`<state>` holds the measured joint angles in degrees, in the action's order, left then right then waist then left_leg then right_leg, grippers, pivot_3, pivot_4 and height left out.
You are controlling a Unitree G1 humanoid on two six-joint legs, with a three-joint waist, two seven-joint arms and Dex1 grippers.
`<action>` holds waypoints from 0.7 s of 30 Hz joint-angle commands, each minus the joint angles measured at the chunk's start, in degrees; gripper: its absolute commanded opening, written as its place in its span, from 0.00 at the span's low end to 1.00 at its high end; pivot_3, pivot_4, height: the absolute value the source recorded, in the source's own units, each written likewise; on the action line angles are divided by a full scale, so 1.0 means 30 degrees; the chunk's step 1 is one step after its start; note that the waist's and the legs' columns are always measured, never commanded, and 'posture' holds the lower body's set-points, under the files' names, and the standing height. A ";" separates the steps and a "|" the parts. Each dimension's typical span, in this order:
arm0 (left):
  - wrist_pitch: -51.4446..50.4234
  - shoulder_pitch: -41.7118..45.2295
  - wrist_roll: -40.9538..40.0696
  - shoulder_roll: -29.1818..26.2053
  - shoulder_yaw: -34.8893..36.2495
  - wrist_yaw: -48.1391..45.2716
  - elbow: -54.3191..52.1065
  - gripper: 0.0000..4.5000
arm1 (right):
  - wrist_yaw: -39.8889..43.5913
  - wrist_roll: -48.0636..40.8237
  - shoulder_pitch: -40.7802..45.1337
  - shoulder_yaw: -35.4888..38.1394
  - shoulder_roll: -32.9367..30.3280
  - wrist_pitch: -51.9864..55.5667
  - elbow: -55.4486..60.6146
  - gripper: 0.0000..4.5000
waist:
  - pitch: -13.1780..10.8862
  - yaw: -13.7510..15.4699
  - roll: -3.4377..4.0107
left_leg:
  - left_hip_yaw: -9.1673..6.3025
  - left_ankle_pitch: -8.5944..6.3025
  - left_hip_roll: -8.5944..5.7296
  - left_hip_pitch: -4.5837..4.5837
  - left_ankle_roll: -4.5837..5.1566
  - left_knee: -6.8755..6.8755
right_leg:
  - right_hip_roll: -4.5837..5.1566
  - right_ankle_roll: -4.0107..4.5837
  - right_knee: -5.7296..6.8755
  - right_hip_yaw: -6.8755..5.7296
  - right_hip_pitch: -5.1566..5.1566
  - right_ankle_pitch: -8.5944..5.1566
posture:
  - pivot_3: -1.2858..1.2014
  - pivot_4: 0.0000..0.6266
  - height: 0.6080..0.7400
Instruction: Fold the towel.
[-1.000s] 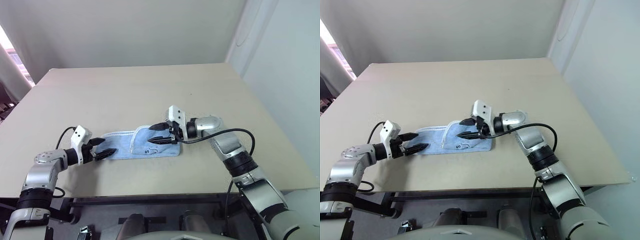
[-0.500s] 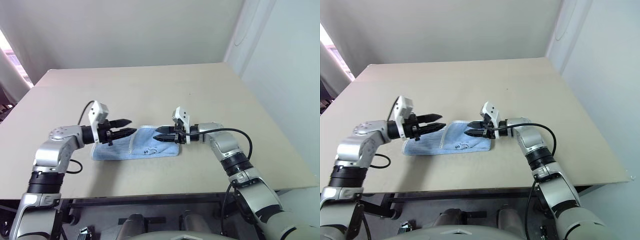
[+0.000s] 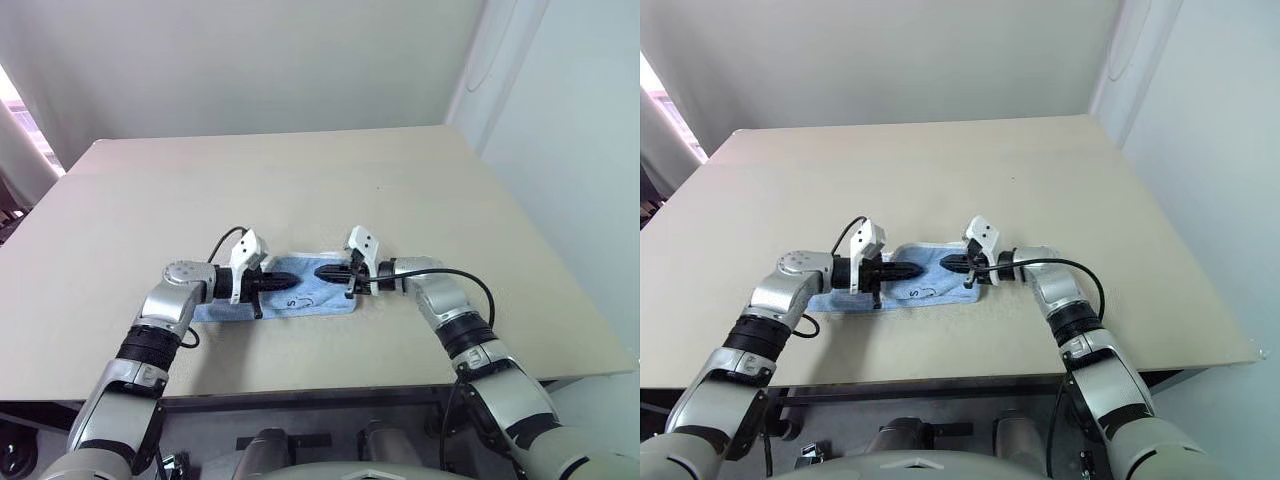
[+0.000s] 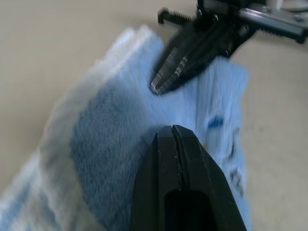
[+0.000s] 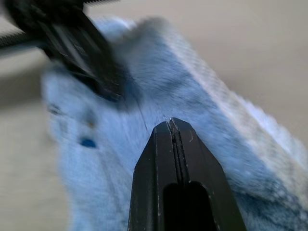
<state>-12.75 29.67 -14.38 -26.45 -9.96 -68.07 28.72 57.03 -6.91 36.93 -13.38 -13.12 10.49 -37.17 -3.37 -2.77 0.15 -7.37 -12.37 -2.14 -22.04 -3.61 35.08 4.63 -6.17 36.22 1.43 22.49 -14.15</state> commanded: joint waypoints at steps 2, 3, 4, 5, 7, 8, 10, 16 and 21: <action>0.1361 0.0265 0.0698 0.0547 0.0300 0.0632 0.2053 0.00 | -0.0342 0.0996 0.0319 -0.0504 0.0319 -0.0540 -0.0806 0.00 | 0.0001 0.0038 -0.0001 | -0.0001 0.0000 -0.0001 0.0006 0.0000 0.0014 | 0.0001 -0.0015 0.0000 0.0001 -0.0013 -0.0010 | 0.52 0.00 0.93; 0.1415 0.0295 0.0762 0.0663 0.0337 0.0671 0.2408 0.00 | -0.0258 0.1259 0.0250 -0.0721 0.0269 -0.0557 -0.0911 0.00 | 0.0004 0.0049 -0.0006 | -0.0002 0.0000 0.0000 0.0019 0.0000 0.0014 | 0.0001 -0.0030 -0.0001 0.0000 -0.0026 -0.0018 | 0.52 0.00 0.93; 0.1486 0.0299 0.0784 0.0766 0.0358 0.0669 0.2681 0.00 | -0.0024 0.1438 0.0141 -0.0920 0.0202 -0.0527 -0.0910 0.00 | 0.0006 0.0051 -0.0008 | -0.0004 0.0000 0.0000 0.0052 0.0000 0.0011 | 0.0002 -0.0062 -0.0001 0.0000 -0.0058 -0.0038 | 0.52 0.00 0.93; 0.1503 0.0300 0.0773 0.0844 0.0380 0.0652 0.2871 0.00 | 0.0171 0.1512 0.0051 -0.1023 0.0159 -0.0501 -0.0849 0.00 | 0.0007 0.0052 -0.0008 | -0.0003 0.0000 0.0000 0.0091 0.0000 0.0006 | 0.0003 -0.0063 0.0000 0.0001 -0.0094 -0.0041 | 0.52 0.00 0.93; 0.1418 0.0302 0.0679 0.0933 0.0401 0.0482 0.3059 0.00 | 0.0315 0.1570 0.0008 -0.1020 0.0137 -0.0398 -0.0779 0.00 | 0.0009 0.0049 -0.0005 | -0.0004 -0.0002 0.0000 0.0203 -0.0002 -0.0014 | 0.0004 -0.0010 -0.0001 0.0001 -0.0196 -0.0084 | 0.52 0.00 0.93; 0.1340 0.0296 0.0627 0.0944 0.0408 0.0361 0.3072 0.00 | 0.0289 0.1657 0.0046 -0.1019 0.0123 -0.0424 -0.0813 0.00 | 0.0010 0.0044 -0.0004 | -0.0007 -0.0003 0.0000 0.0225 -0.0002 -0.0012 | 0.0005 -0.0007 -0.0001 0.0000 -0.0221 -0.0087 | 0.52 0.00 0.93; 0.1306 0.0313 0.0564 0.0984 0.0516 0.0318 0.3124 0.00 | 0.0292 0.1756 0.0130 -0.0967 0.0124 -0.0449 -0.0928 0.00 | 0.0011 0.0039 -0.0005 | -0.0018 -0.0004 0.0000 0.0232 -0.0004 0.0001 | 0.0005 -0.0006 -0.0001 0.0001 -0.0235 -0.0087 | 0.52 0.00 0.93; 0.1095 0.0559 0.0413 0.0720 0.1011 0.0236 0.2937 0.00 | 0.0567 0.1209 0.0444 -0.0310 0.0273 -0.0188 -0.0921 0.00 | 0.0011 0.0028 -0.0004 | -0.0028 -0.0004 -0.0003 0.0230 -0.0004 -0.0014 | 0.0006 -0.0006 -0.0005 0.0000 -0.0227 -0.0087 | 0.52 0.00 0.93; -0.0316 0.0856 -0.0619 0.0130 0.2149 0.0205 0.1301 0.00 | 0.1070 -0.0117 0.0814 0.0710 0.0404 0.0794 0.0281 0.20 | 0.0006 0.0008 -0.0008 | -0.0031 -0.0003 -0.0003 0.0213 -0.0004 -0.0012 | 0.0005 -0.0008 -0.0004 0.0000 -0.0211 -0.0086 | 0.52 0.00 0.93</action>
<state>-12.67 30.24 -14.55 -24.50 -6.21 -67.41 36.13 59.52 -5.47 37.51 -12.82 -12.24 12.17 -38.96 -3.36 -2.74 0.13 -7.48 -12.38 -2.15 -21.43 -3.62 35.05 4.64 -6.20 36.22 1.43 21.91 -14.40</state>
